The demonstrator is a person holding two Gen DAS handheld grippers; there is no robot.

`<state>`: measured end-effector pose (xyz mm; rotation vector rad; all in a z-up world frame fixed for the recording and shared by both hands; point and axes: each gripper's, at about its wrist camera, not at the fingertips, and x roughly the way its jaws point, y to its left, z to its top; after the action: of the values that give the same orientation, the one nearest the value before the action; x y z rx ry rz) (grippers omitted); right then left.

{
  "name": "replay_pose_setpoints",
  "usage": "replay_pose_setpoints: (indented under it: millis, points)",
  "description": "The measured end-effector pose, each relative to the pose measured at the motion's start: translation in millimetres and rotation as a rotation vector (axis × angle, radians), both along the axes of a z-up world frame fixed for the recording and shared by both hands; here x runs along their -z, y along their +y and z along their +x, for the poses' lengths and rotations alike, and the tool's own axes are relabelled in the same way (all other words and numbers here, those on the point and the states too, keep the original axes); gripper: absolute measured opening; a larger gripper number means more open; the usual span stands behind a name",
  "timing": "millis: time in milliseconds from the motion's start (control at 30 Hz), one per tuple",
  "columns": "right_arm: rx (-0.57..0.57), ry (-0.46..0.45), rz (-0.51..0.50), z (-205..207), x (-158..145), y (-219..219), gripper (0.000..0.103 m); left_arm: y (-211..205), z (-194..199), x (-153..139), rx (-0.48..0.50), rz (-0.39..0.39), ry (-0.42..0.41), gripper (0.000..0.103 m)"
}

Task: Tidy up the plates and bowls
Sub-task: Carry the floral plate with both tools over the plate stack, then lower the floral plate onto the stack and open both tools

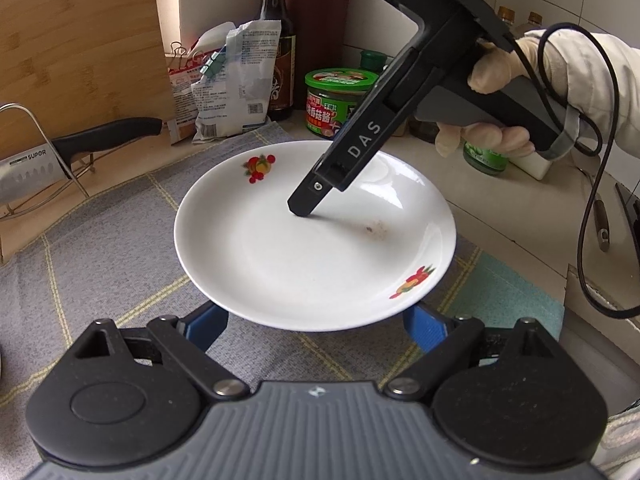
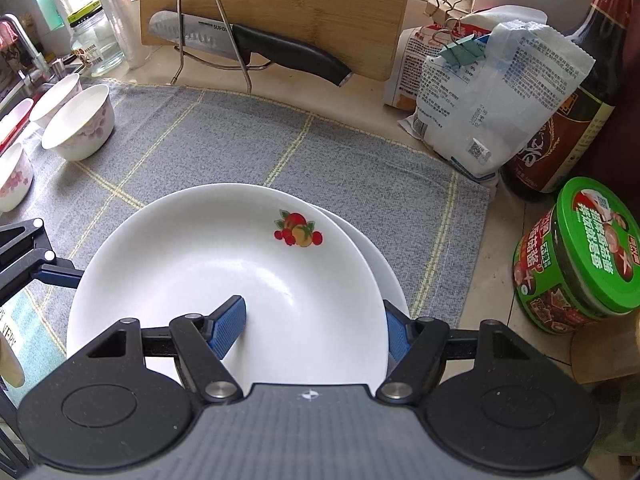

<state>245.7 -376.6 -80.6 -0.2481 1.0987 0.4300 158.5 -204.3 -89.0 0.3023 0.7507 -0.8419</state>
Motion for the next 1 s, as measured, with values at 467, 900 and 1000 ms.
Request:
replay_pose_setpoints:
  millis: [467,900,1000]
  points:
    - [0.006,0.068,-0.061,6.5,6.8,17.5,0.097,3.0,-1.0,-2.5,0.01,-0.008,-0.006,0.094]
    - [-0.004,0.107,-0.123,5.9,10.9,24.6,0.102,4.8,2.1,-3.8,0.018,-0.014,-0.002,0.094]
    - [0.005,0.128,-0.135,6.5,11.8,26.0,0.103,4.0,2.8,-3.2,0.018,-0.014,-0.001,0.094]
